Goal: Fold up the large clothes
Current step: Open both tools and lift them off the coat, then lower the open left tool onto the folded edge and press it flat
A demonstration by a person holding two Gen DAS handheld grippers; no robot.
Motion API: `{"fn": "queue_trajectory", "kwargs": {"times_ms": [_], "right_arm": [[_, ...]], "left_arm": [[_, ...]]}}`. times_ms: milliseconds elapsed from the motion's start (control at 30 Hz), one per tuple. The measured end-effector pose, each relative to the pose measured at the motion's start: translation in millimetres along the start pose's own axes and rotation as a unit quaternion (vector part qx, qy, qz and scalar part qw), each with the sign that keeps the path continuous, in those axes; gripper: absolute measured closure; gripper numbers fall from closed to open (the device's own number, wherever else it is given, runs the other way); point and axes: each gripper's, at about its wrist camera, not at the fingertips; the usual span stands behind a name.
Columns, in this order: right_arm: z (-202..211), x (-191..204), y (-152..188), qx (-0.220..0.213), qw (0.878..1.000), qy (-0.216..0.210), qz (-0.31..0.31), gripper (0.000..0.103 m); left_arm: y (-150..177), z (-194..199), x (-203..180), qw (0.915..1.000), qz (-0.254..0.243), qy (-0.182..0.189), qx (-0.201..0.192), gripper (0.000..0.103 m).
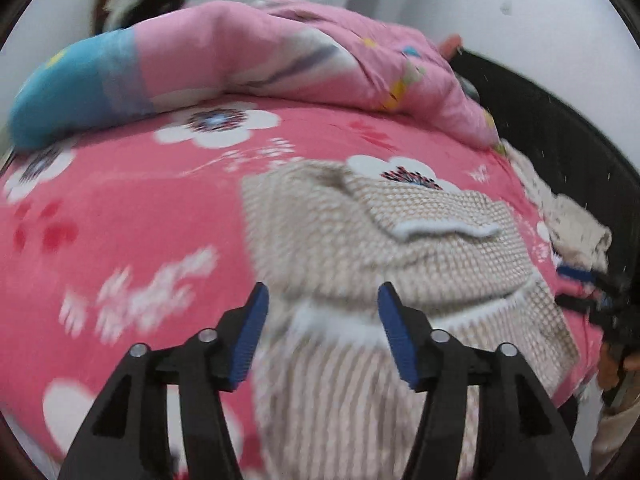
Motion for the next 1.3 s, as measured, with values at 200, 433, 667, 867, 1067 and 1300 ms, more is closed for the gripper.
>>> {"fn": "queue_trajectory", "kwargs": {"times_ms": [200, 433, 667, 867, 1067, 1300], "right_arm": [[-27, 29, 57, 0.030, 0.999, -0.014, -0.009, 0.016], [-34, 15, 76, 0.027, 0.998, -0.037, -0.051, 0.016], [-33, 15, 77, 0.028, 0.998, -0.029, -0.045, 0.016], [-34, 20, 82, 0.027, 0.998, -0.030, -0.047, 0.016], [-37, 20, 80, 0.028, 0.998, -0.030, -0.049, 0.015], [-38, 20, 80, 0.029, 0.998, -0.031, -0.049, 0.015]], "left_arm": [[70, 32, 17, 0.9991, 0.025, 0.026, -0.024, 0.046], [92, 10, 14, 0.9980, 0.045, 0.041, -0.019, 0.050], [74, -23, 29, 0.9983, 0.057, 0.001, 0.007, 0.063], [61, -21, 25, 0.9967, 0.042, 0.068, 0.015, 0.064], [50, -58, 36, 0.9942, 0.071, 0.039, 0.071, 0.065], [40, -46, 25, 0.9867, 0.076, 0.131, 0.058, 0.065]]}}
Point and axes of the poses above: each gripper's, at about its wrist camera, not at the fingertips, and z roughly against the way its jaws point, x to its left, y to its underside, and after that the axes turned 12 degrees about z, right-handed
